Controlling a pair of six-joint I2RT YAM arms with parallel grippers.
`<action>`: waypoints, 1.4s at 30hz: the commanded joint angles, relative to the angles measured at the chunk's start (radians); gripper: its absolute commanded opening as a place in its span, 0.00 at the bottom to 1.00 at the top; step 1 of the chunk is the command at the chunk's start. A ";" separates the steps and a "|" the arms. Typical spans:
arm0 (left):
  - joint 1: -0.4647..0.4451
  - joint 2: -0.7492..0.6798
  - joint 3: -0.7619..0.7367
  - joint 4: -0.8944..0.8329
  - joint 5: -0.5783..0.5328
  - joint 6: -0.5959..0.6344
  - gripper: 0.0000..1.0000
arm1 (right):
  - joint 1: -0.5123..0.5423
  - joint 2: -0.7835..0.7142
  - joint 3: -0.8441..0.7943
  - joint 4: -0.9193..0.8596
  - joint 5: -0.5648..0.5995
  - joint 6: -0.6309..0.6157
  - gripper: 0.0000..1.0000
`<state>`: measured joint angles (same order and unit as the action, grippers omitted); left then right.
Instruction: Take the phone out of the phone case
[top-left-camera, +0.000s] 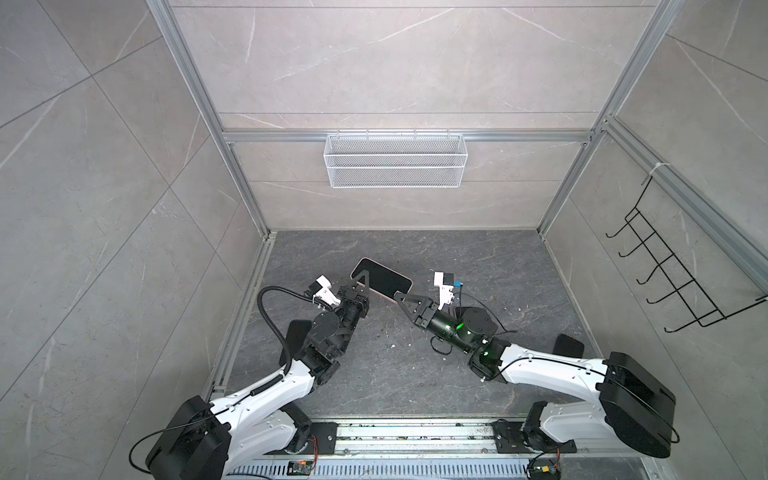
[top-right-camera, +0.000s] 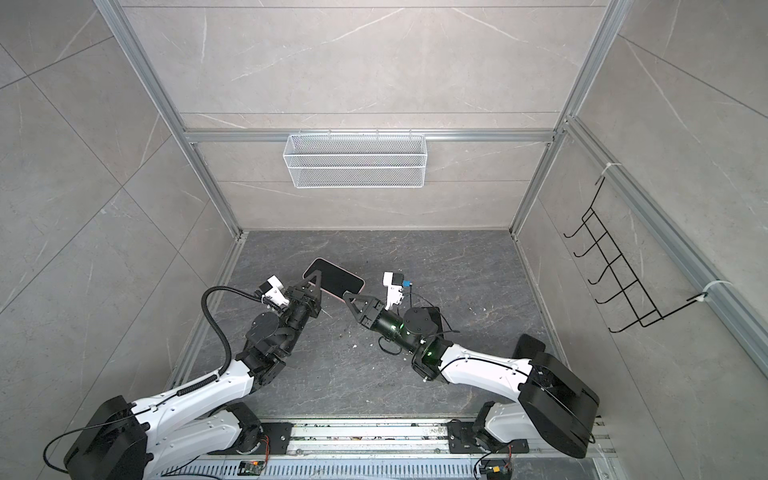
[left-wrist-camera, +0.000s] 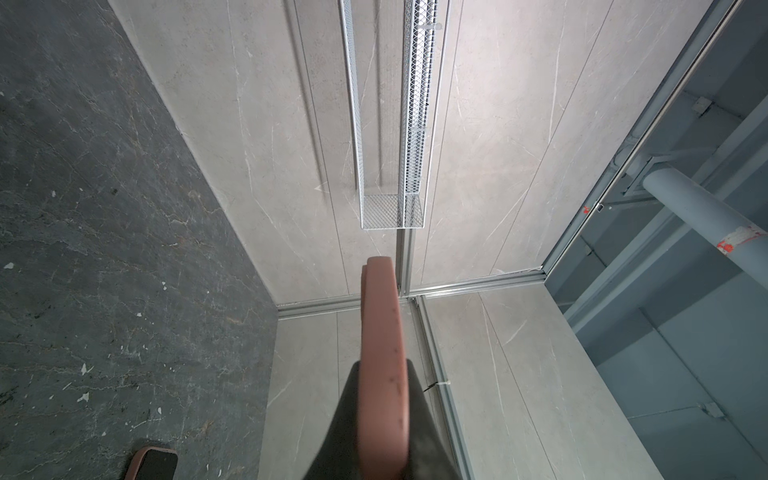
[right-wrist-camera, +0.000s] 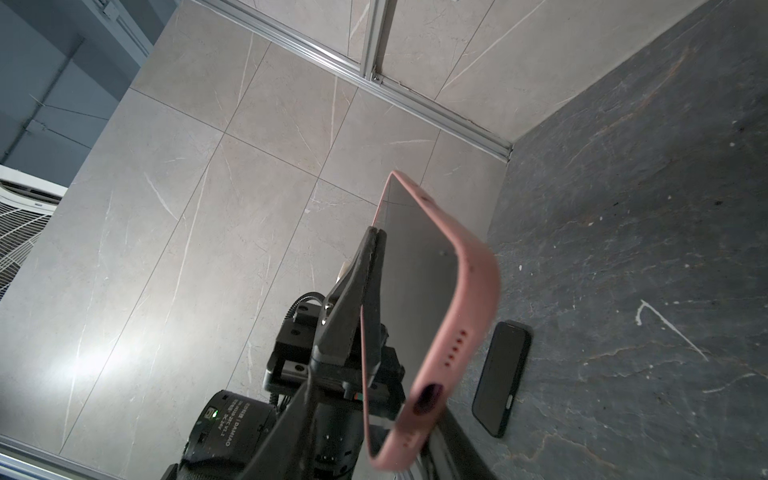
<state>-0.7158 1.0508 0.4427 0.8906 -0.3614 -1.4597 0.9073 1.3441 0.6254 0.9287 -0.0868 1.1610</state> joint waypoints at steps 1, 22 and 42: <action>-0.008 -0.029 0.011 0.107 -0.020 -0.010 0.00 | -0.001 0.007 0.004 0.061 -0.031 0.010 0.38; -0.015 -0.037 0.019 0.038 -0.043 -0.014 0.00 | -0.002 -0.004 -0.053 0.094 -0.046 0.002 0.22; -0.004 -0.079 0.192 -0.377 0.014 -0.035 0.00 | -0.002 -0.031 -0.068 -0.066 -0.195 -0.417 0.00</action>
<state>-0.7258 0.9825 0.5499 0.5797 -0.3569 -1.5158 0.8925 1.3220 0.5777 0.9714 -0.1959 0.9817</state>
